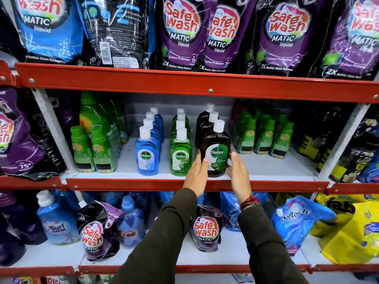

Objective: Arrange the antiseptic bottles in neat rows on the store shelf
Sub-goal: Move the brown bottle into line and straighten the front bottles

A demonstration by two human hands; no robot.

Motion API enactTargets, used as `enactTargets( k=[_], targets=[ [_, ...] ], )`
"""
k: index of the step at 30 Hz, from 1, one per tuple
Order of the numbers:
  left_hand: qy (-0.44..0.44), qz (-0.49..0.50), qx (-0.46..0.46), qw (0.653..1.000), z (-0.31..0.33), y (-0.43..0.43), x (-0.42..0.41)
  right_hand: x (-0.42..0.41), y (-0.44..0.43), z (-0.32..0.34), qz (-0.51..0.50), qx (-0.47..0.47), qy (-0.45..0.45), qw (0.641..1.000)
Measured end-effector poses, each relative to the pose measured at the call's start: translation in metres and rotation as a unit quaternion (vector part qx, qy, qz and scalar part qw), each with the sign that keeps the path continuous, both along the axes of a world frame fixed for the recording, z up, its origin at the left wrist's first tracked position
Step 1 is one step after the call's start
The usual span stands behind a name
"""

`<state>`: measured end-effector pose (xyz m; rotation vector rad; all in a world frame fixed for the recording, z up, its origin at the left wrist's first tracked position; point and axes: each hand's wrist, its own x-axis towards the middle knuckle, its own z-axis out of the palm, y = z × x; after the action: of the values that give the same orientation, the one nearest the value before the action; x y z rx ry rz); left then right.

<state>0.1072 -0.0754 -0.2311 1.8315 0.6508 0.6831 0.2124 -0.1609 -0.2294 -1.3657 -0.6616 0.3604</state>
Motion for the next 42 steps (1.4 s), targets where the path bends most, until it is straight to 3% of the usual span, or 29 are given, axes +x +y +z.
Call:
enactTargets(
  k=[6,9,12,16,20,23,26,36,42],
  targets=[
    [-0.005,-0.008,0.005,1.0,-0.002,0.0,-0.001,-0.002,-0.003,0.003,-0.006,-0.012,-0.019,1.0],
    [-0.089,0.044,0.048,0.994,-0.01,-0.008,-0.008,-0.009,-0.004,-0.001,-0.056,-0.008,-0.037,0.998],
    [-0.186,0.159,0.132,0.96,-0.021,-0.009,-0.024,-0.029,-0.003,-0.004,-0.152,0.067,-0.055,0.985],
    [-0.245,0.248,0.131,0.928,-0.025,0.008,-0.041,-0.063,0.015,-0.003,-0.051,0.067,-0.071,0.994],
    [-0.234,0.186,0.014,0.954,-0.016,0.027,-0.051,-0.092,0.04,-0.002,0.04,-0.017,-0.083,0.996],
    [-0.206,0.122,-0.029,0.971,-0.014,0.04,-0.053,-0.097,0.05,0.003,0.061,-0.082,-0.066,0.993],
    [-0.191,0.093,-0.059,0.975,-0.013,0.048,-0.054,-0.096,0.056,0.009,0.08,-0.088,-0.041,0.992],
    [-0.167,0.076,-0.058,0.981,-0.017,0.055,-0.059,-0.097,0.055,0.006,0.08,-0.097,-0.032,0.992],
    [-0.176,0.107,0.012,0.978,-0.016,0.046,-0.066,-0.101,0.053,0.007,0.044,-0.092,-0.06,0.993]
  ],
)
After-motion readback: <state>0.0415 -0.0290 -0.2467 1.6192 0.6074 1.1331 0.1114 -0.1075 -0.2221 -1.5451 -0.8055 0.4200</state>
